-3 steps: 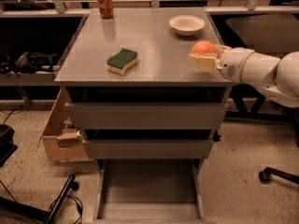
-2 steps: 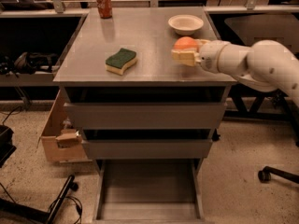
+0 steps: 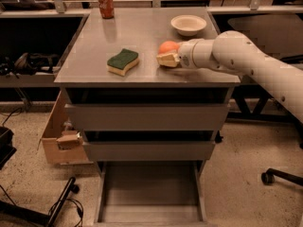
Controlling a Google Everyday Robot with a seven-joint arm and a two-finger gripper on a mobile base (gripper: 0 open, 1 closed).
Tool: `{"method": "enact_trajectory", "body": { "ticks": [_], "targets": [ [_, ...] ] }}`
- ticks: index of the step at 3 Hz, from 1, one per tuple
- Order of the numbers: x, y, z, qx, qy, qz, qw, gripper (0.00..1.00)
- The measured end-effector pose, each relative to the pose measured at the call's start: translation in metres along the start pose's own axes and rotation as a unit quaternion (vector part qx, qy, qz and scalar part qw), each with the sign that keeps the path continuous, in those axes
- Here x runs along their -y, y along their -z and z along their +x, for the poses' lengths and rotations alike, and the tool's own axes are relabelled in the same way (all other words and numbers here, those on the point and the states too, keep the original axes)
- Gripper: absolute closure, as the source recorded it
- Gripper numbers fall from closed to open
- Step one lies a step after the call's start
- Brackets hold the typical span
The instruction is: Pick orange from bottom drawer and place on counter
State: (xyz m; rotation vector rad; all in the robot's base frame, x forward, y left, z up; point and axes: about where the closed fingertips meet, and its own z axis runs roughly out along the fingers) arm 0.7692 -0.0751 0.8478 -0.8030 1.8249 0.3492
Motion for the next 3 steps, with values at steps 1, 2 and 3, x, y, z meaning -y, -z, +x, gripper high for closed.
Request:
{"method": "enact_trajectory", "body": {
  "ticks": [1,2,3],
  "targets": [
    [-0.0002,-0.0003,0.0000,0.000,-0.001,0.000,1.0000,0.62],
    [-0.0002,-0.0004,0.0000,0.000,-0.001,0.000,1.0000,0.37],
    [-0.0002,-0.0004,0.0000,0.000,-0.001,0.000,1.0000,0.16]
  ]
}}
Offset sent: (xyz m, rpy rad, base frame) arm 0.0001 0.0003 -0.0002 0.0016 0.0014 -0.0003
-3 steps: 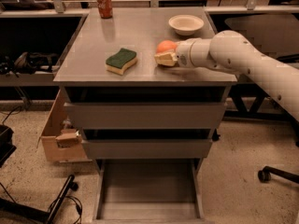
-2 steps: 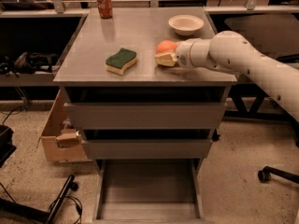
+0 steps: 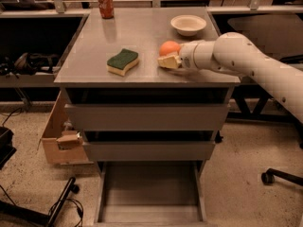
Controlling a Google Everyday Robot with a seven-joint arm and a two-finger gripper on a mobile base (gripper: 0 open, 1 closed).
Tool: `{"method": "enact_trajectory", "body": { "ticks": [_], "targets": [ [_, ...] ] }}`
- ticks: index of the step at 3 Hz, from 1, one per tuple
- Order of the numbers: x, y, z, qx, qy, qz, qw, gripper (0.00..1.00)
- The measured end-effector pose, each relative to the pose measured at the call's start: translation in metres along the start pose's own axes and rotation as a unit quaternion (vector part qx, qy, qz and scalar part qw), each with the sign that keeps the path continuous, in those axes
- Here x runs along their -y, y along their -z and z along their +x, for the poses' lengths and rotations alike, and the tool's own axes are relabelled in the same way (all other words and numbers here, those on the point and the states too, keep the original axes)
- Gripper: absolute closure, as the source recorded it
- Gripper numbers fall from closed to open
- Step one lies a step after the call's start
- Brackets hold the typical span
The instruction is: Pick orange from bottom drawer and place on counter
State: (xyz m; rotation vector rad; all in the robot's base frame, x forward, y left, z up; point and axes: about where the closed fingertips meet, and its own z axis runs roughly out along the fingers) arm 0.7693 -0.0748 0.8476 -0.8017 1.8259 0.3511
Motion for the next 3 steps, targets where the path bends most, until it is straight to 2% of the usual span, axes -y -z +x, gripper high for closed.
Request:
{"method": "enact_trajectory", "body": {
  "ticks": [1,2,3],
  "targets": [
    [0.000,0.000,0.000,0.000,0.000,0.000,1.0000,0.00],
    [0.008,0.023,-0.027,-0.013,0.020,0.011,0.9997,0.00],
    [0.016,0.104,-0.086,-0.058,0.086,0.040,0.9937,0.00]
  ]
}}
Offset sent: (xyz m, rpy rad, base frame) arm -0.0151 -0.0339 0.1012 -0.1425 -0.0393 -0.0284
